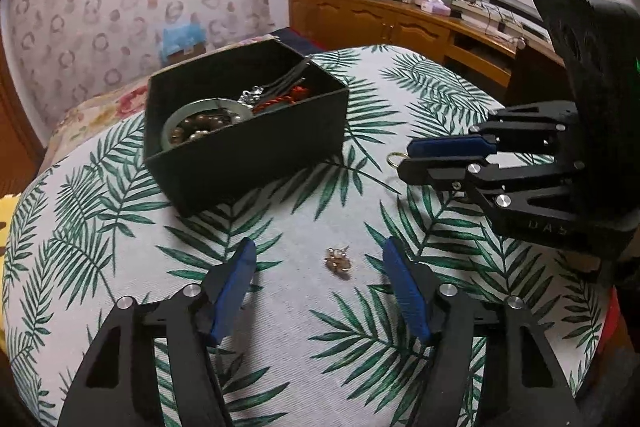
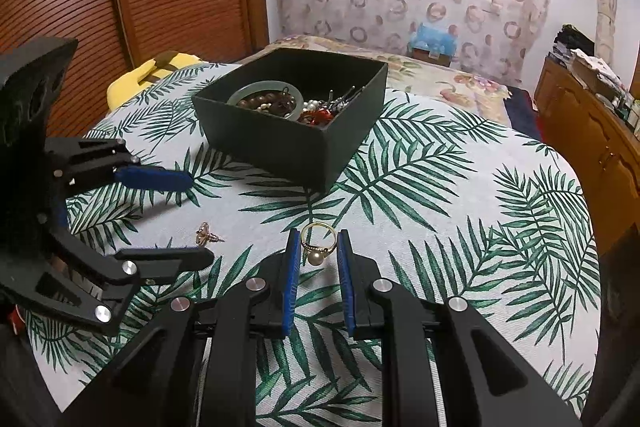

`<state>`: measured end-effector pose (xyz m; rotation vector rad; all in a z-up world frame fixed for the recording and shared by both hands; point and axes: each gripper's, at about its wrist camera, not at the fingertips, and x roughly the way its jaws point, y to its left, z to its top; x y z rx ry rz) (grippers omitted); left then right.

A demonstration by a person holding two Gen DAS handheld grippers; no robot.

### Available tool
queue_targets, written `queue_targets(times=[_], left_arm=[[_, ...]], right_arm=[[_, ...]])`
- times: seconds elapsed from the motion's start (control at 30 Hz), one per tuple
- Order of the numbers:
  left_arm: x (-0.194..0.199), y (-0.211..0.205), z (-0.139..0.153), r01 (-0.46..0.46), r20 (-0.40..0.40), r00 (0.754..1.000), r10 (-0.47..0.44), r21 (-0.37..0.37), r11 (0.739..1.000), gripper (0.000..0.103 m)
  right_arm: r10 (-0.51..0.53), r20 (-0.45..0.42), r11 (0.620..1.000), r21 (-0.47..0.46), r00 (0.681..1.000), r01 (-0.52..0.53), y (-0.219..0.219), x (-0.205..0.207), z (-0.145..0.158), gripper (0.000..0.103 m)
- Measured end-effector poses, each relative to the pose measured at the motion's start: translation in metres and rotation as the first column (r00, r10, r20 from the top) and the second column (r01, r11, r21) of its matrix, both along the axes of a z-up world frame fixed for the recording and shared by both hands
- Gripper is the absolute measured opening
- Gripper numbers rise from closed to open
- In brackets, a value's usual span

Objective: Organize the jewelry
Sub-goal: 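Grasp the small earring with the left tool while the right grasps the gold ring, then carry the earring and gold ring into the black box and release them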

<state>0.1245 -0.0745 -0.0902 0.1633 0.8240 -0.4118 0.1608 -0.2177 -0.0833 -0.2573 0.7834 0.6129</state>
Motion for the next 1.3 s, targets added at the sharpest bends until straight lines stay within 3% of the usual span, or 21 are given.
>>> queue_targets(times=[0.2,0.33,0.83,1.3], left_arm=[[0.002,-0.004,-0.003,0.018,-0.018,1.0,-0.018,0.01,1.0,0.021],[0.0,-0.002,-0.002,0.025,-0.014,1.0,-0.025,0.007,1.0,0.008],[-0.003,0.026,0.022,-0.036,0.057,0.998,0.038,-0.04,0.999,0.006],[0.014,0.037,0.052,-0.083,0.131,0.987,0.089,-0.056,0.995,0.006]], right_arm=[[-0.003,0.001,1.0,0.0,1.0,0.003,-0.001,0.0,0.0,0.02],[-0.006,0.0,1.0,0.004,1.0,0.006,-0.001,0.0,0.0,0.02],[0.009,0.015,1.0,-0.014,1.0,-0.009,0.001,-0.003,0.003,0.02],[0.04,0.121,0.999,0.015,0.992,-0.042,0.024,0.016,0.055,0.02]])
